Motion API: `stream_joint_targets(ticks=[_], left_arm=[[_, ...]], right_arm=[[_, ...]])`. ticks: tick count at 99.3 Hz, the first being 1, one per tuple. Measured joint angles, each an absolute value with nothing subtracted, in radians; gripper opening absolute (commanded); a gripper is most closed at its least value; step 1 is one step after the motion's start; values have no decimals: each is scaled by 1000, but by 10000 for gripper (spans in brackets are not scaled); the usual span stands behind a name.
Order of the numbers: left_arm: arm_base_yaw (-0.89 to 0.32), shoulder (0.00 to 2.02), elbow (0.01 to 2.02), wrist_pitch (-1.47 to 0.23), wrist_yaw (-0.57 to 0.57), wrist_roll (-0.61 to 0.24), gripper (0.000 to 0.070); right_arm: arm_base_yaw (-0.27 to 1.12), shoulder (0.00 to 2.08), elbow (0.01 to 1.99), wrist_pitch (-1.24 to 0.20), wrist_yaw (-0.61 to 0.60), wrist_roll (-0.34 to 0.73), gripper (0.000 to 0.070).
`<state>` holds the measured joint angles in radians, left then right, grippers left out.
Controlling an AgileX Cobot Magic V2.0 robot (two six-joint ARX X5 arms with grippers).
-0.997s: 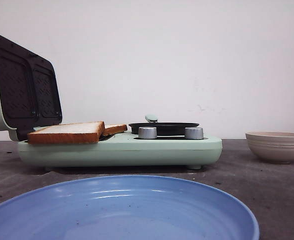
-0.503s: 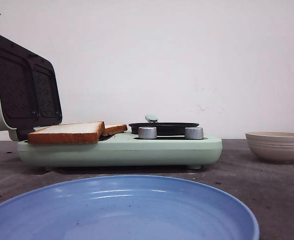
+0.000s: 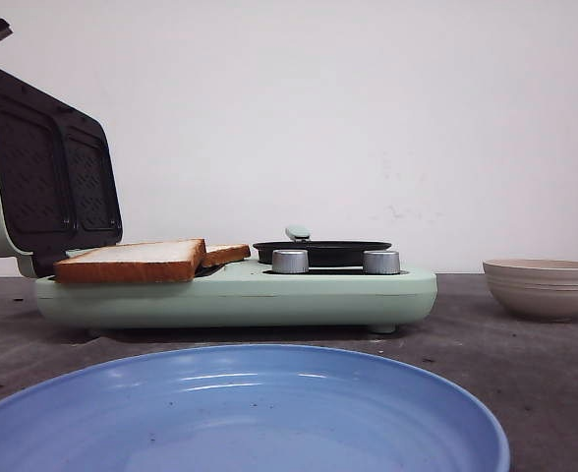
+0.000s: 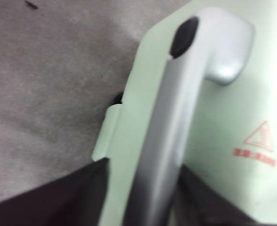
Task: Make breakfast with bread and shrimp
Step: 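Move the left gripper to the raised lid of the sandwich press, then push the press lid down over the bread with the left gripper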
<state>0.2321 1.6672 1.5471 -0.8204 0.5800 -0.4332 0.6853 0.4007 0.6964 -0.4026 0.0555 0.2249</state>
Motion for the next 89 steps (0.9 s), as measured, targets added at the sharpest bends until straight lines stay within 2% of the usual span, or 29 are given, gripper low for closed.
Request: stream_joint_targets(ticks=[6, 16, 49, 66, 89], left_arm=[[229, 1667, 1547, -818, 581, -437, 124], [224, 1667, 1547, -813, 582, -444, 0], [168, 1659, 1551, -789, 554, -459, 0], [89, 1648, 1556, -753, 555, -463, 0], [2, 1642, 1559, -712, 484, -482, 0]], right_arm=[[685, 401, 696, -403, 56, 225, 0], [685, 401, 696, -403, 56, 225, 0], [685, 401, 696, -402, 56, 225, 0], [685, 401, 696, -402, 56, 225, 0], [685, 401, 696, -401, 56, 225, 0]])
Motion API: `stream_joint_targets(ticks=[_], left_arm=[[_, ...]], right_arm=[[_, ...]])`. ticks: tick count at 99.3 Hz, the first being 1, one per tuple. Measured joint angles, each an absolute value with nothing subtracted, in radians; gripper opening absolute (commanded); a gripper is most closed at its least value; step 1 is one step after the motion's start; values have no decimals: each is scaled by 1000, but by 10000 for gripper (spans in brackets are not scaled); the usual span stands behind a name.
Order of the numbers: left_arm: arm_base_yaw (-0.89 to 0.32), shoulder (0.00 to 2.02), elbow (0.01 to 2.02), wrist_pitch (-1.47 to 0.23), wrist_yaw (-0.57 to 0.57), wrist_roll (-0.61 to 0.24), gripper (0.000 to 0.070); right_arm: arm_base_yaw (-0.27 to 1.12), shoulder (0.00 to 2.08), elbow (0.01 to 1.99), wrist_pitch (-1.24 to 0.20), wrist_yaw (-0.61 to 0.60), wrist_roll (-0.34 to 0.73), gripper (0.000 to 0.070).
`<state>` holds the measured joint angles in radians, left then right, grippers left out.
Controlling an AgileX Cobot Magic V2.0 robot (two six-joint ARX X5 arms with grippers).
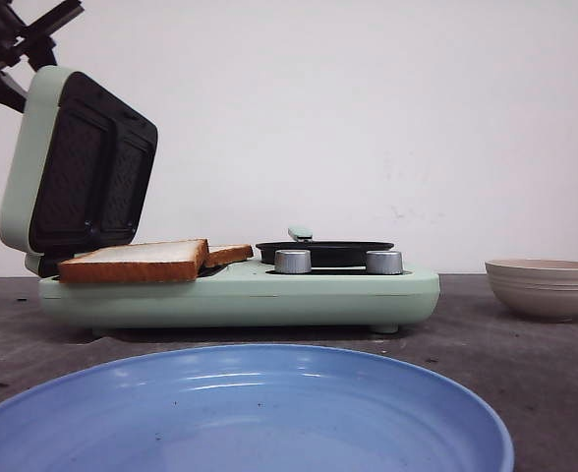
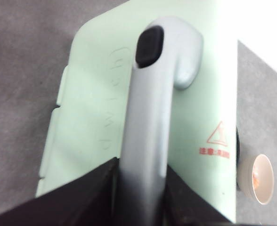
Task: Make breakfast with bread and shrimp
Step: 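Push the press lid down over the bread with the left gripper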
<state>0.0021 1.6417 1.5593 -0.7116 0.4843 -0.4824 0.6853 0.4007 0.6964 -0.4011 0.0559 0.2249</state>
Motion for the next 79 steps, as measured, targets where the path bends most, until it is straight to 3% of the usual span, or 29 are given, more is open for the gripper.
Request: stream_joint_targets(ticks=[54, 79], left_arm=[[-286, 1689, 1549, -620, 233, -524, 0], [-371, 1789, 1549, -593, 211, -539, 22]], right_arm=[[685, 401, 696, -401, 56, 226, 0], [685, 401, 696, -401, 56, 237, 0]])
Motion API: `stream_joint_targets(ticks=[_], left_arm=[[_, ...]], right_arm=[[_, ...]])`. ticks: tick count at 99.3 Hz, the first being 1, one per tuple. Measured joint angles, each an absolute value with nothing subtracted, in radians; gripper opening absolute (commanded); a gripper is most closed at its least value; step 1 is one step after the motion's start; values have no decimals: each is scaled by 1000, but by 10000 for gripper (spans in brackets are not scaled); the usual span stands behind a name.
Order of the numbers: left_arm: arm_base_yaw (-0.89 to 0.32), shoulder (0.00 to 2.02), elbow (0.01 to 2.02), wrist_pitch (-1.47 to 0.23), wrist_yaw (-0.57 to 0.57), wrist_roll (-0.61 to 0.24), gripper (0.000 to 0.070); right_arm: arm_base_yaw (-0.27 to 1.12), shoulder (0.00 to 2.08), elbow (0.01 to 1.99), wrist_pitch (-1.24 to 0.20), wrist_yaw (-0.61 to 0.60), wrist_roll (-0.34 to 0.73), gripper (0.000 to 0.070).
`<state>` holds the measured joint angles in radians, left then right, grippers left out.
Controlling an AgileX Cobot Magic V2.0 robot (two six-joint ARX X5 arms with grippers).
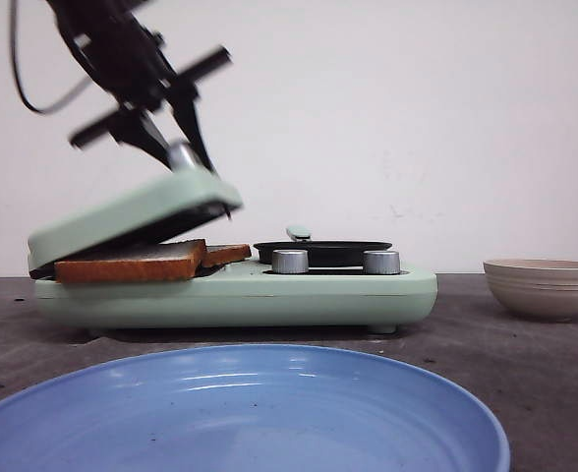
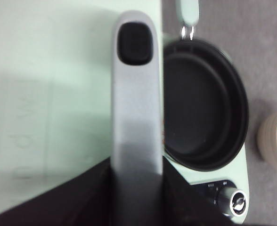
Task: Make breakfast with bread and shrimp
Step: 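Push the press lid down over the bread with the left gripper, then reach the right gripper to the rim of the cream shrimp bowl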
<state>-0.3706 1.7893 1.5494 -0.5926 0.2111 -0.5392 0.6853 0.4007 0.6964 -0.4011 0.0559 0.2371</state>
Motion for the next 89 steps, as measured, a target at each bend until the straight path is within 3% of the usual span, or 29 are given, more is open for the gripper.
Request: stream_joint_targets(ticks=[8, 22, 28, 50, 60, 65, 70, 76, 89], left_arm=[[-383, 1818, 1549, -582, 215, -542, 96], [-386, 1831, 1549, -588, 216, -532, 367], [-382, 1832, 1549, -599, 213, -523, 450], [-374, 1832, 1574, -631, 211, -522, 512], [-376, 1824, 1600, -656, 211, -514, 505], [-376, 1805, 1602, -659, 210, -508, 455], [-375, 1774, 1602, -665, 207, -496, 305], [-376, 1725, 1603, -665, 208, -472, 9], [-385, 1607, 1613, -694, 208, -392, 10]], right_arm=[[685, 401, 696, -401, 56, 237, 0], [685, 401, 696, -402, 56, 239, 0], [685, 401, 696, -404, 56, 240, 0], [685, 401, 696, -434, 56, 239, 0], [685, 401, 696, -438, 56, 236, 0], [685, 401, 696, -438, 56, 233, 0], [685, 401, 696, -438, 56, 232, 0], [685, 401, 696, -438, 60, 232, 0], [685, 401, 696, -438, 93, 223, 0]])
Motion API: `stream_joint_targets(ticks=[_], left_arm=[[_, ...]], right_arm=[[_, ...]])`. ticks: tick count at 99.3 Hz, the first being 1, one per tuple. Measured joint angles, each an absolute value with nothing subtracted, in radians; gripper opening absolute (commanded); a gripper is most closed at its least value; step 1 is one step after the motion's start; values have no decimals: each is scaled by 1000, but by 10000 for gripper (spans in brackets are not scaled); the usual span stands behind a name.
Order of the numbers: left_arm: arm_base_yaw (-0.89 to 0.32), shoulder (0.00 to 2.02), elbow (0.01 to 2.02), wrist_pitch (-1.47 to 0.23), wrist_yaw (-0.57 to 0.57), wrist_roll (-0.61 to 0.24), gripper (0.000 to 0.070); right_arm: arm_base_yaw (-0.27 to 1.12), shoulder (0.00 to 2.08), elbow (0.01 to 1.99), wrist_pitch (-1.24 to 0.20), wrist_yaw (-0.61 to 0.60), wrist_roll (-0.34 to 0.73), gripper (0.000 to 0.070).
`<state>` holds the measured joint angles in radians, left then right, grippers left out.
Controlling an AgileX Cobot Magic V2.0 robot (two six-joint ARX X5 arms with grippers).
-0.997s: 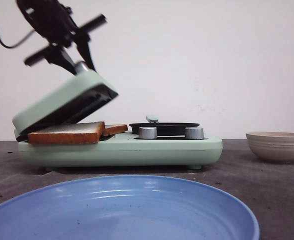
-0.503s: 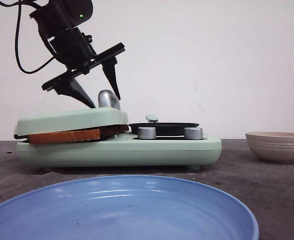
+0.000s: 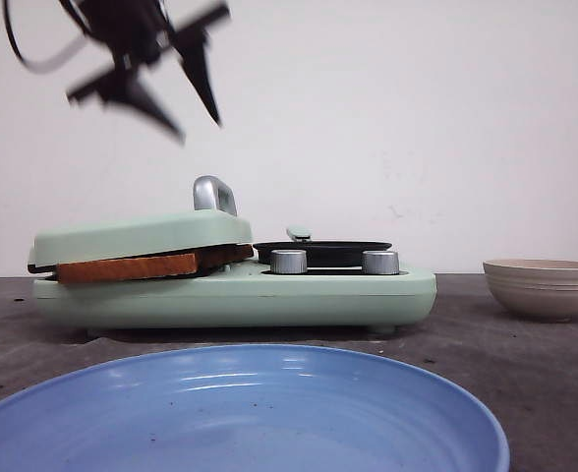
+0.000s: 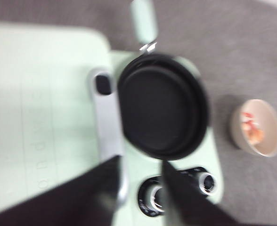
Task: Make breakfast with bread and shrimp
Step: 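Reach the right gripper to the rim of the cream shrimp bowl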
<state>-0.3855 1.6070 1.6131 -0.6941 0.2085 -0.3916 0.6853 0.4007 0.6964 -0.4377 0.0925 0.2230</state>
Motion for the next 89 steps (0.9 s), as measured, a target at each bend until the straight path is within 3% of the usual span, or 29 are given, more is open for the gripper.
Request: stream_joint_targets(ticks=[28, 42, 69, 82, 89], left_arm=[[-412, 1392, 1615, -791, 208, -271, 10], [-447, 1277, 1615, -807, 208, -228, 10], [-504, 1169, 1616, -873, 208, -180, 11], [-519, 1137, 1615, -937, 208, -151, 11], [-522, 1111, 1615, -971, 208, -134, 11]], right_arm=[[667, 416, 696, -416, 282, 251, 0], [610, 487, 717, -376, 297, 281, 0], [367, 818, 991, -382, 62, 296, 3], [224, 979, 1110, -418, -65, 308, 173], [144, 1069, 1163, -437, -118, 316, 205]])
